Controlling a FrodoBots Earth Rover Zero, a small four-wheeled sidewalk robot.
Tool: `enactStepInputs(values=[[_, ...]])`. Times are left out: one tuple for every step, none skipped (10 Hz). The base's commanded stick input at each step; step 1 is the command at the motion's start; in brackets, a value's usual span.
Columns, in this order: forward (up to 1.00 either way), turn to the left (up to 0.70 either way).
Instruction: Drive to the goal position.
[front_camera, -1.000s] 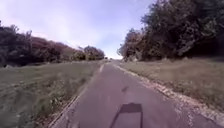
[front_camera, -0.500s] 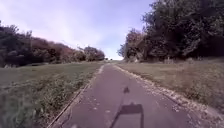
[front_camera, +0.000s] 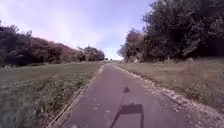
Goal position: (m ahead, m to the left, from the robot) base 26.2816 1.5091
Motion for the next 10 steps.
enactStepInputs(values=[[0.85, 0.0], [0.85, 0.0], [0.85, 0.0], [0.85, 0.0], [0.85, 0.0], [0.85, 0.0], [0.85, 0.0], [0.85, 0.0], [0.85, 0.0], [0.85, 0.0]])
